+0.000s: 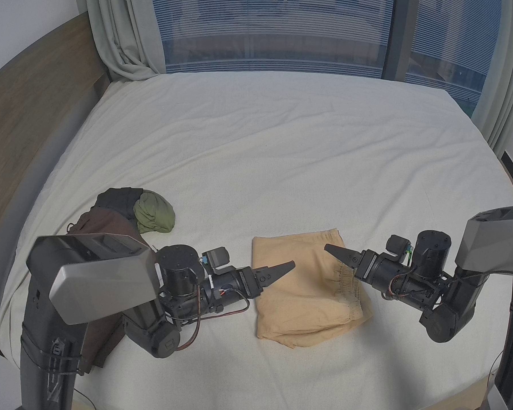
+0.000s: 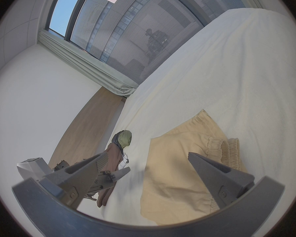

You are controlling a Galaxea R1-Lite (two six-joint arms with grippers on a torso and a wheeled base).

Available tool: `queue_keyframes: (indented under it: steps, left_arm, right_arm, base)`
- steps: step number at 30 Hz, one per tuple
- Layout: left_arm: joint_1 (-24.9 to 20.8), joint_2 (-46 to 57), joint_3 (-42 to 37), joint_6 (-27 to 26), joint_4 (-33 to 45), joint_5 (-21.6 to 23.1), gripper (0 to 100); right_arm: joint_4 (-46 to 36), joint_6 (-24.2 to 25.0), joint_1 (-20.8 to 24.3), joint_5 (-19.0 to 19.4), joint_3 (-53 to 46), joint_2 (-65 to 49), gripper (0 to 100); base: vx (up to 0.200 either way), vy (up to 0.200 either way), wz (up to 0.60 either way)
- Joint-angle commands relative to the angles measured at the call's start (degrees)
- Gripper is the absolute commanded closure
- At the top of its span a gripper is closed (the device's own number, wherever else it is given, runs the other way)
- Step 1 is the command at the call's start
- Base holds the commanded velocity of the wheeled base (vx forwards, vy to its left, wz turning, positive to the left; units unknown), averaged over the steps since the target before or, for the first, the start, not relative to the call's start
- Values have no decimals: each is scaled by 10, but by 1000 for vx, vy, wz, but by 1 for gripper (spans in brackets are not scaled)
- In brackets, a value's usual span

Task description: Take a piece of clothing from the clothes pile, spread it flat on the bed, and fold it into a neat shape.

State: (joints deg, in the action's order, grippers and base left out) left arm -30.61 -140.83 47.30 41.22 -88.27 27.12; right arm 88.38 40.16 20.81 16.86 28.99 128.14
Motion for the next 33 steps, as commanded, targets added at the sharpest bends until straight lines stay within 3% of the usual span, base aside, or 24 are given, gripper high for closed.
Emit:
queue_keyframes:
  steps: [1, 5, 12, 23, 29, 33]
  left_arm:
    - [35, 49, -50, -2, -3, 11, 0]
    - [71, 83, -85, -13, -4, 24, 0]
    - [125, 123, -149, -78, -4, 63, 0]
    - [206, 142, -222, -270, -4, 85, 0]
    - [222, 136, -228, -308, -4, 82, 0]
    - [238, 135, -230, -366, -4, 82, 0]
  right_arm:
    - [0, 0, 7, 0, -2, 9, 0]
    - [0, -1, 15, -2, -2, 17, 0]
    - [0, -1, 16, -1, -5, 18, 0]
    - [0, -1, 23, -2, -8, 18, 0]
    - [0, -1, 24, -1, -9, 18, 0]
    - [0, -2, 22, -1, -9, 18, 0]
  base:
    - [0, 0, 0]
    - [0, 0, 0]
    - [0, 0, 0]
    - [0, 0, 0]
    - [0, 0, 0]
    - [0, 0, 0]
